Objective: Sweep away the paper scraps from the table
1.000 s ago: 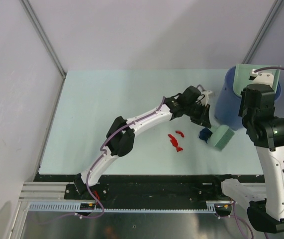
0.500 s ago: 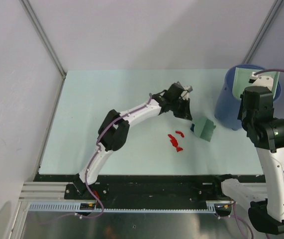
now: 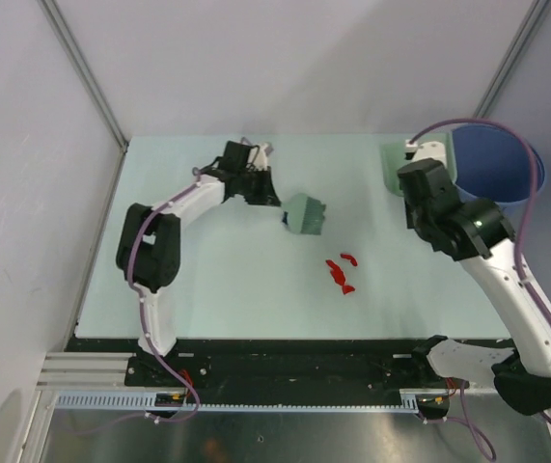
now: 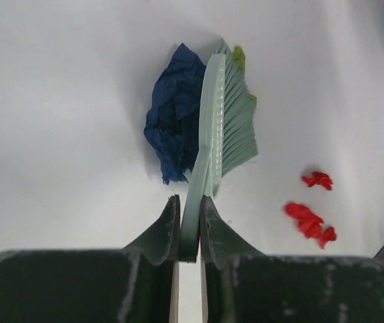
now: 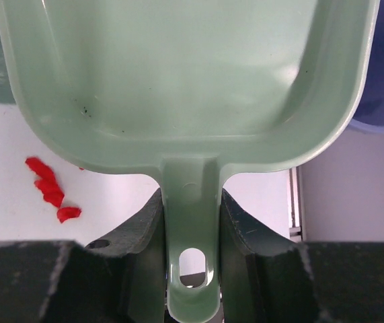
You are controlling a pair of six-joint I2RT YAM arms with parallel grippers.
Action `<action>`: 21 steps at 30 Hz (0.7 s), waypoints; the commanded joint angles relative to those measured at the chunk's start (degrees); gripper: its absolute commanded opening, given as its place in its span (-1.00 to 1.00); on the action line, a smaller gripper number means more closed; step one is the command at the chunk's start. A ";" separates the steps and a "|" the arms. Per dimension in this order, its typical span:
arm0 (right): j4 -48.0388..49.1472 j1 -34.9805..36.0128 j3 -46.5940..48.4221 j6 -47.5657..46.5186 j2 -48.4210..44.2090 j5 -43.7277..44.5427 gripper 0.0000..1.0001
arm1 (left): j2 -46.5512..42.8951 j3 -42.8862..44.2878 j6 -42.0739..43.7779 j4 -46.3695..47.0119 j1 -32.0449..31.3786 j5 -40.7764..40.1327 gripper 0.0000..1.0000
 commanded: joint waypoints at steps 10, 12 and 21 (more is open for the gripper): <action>7.32 3.18 -3.74 0.08 2.14 -0.51 -1.00 | -18.89 -2.23 8.13 -2.93 2.97 2.30 -0.99; 6.71 3.10 -3.91 0.52 0.73 0.55 -1.00 | -20.92 0.67 7.59 -2.93 0.95 4.35 -1.00; 5.65 2.31 -5.06 0.87 -5.07 2.40 -1.00 | -18.75 -1.60 6.98 -2.93 -16.36 9.36 -1.00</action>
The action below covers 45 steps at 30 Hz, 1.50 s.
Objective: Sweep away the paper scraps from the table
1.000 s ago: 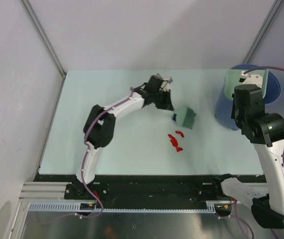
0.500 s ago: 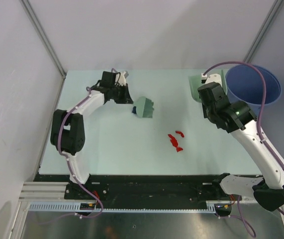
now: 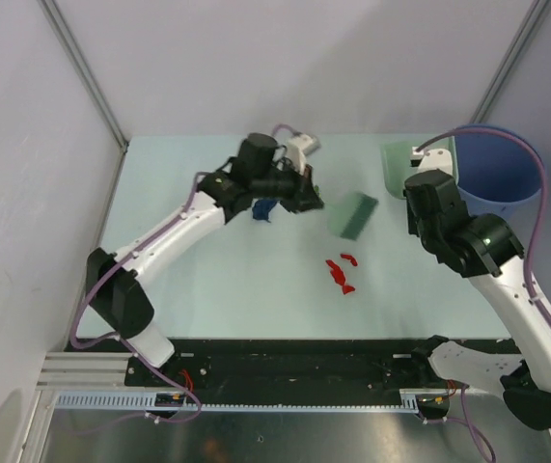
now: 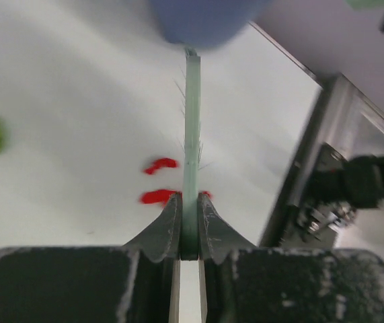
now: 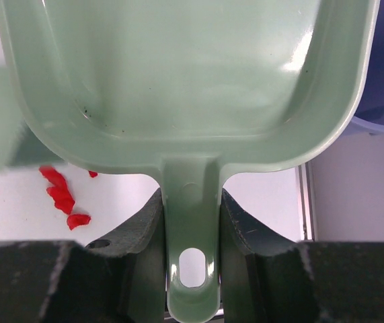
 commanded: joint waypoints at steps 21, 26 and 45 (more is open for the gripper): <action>-2.34 -0.58 -2.25 2.61 -0.02 1.75 -1.00 | 15.06 -5.25 0.05 -1.36 9.15 1.81 -1.00; 3.01 0.21 -6.02 0.15 2.44 -11.91 -1.00 | 10.93 -10.61 3.49 -1.36 16.91 1.19 -1.00; 3.46 13.74 -15.08 1.20 21.07 -35.52 -1.00 | -7.72 -6.93 9.99 -6.46 27.02 10.44 -1.00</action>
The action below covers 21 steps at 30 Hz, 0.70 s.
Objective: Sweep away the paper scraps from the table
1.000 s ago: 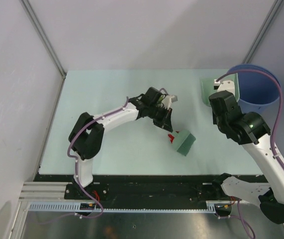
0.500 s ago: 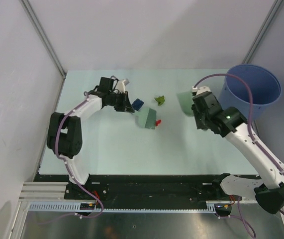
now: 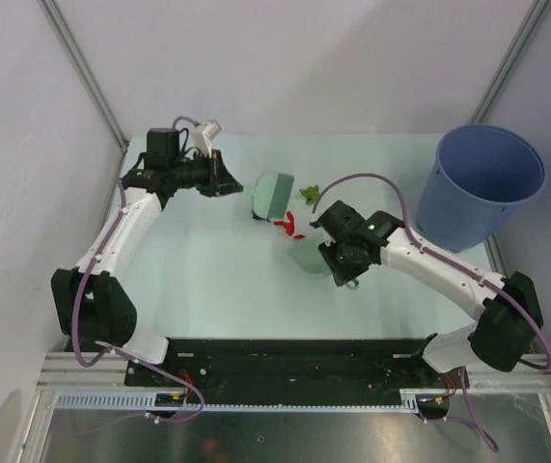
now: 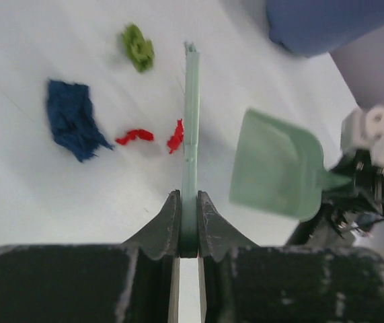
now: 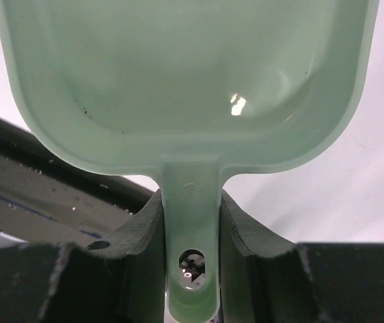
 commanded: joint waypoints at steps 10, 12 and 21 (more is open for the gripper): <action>-2.43 2.16 0.61 2.08 11.74 2.48 -1.00 | 8.62 10.49 15.81 -0.08 0.58 -22.89 -1.00; -2.25 1.63 0.70 1.82 13.85 3.28 -1.00 | 11.35 12.78 16.52 -0.08 0.49 -25.70 -1.00; 6.80 -2.85 4.74 -6.70 24.04 2.48 -1.00 | 21.39 15.00 17.84 -2.10 -3.20 -15.28 -0.99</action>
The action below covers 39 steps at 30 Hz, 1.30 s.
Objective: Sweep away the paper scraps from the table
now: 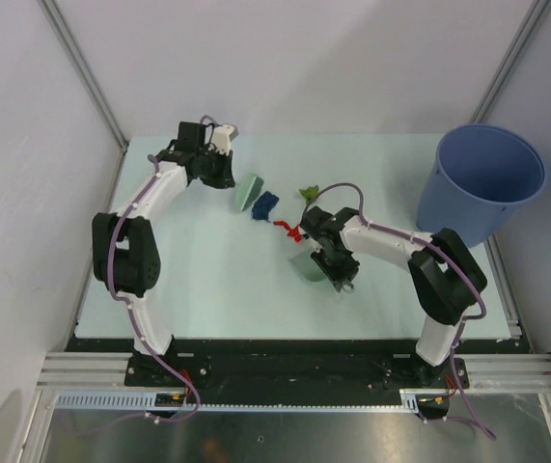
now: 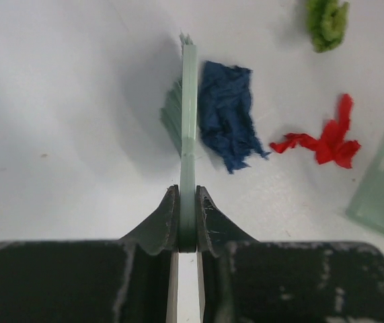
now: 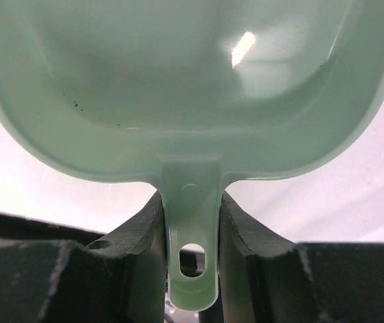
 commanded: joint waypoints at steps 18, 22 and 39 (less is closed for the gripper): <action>15.82 2.08 6.42 -10.79 5.27 6.51 -1.00 | -22.40 -11.88 8.51 -6.35 -4.95 14.61 -1.00; 14.42 2.34 5.80 -9.91 3.60 7.57 -1.00 | -27.69 -11.52 10.97 -8.89 -3.72 8.89 -1.00; -4.99 1.39 22.22 -6.84 -11.17 12.58 -1.00 | -30.86 -12.04 15.54 -10.57 9.30 2.29 -0.99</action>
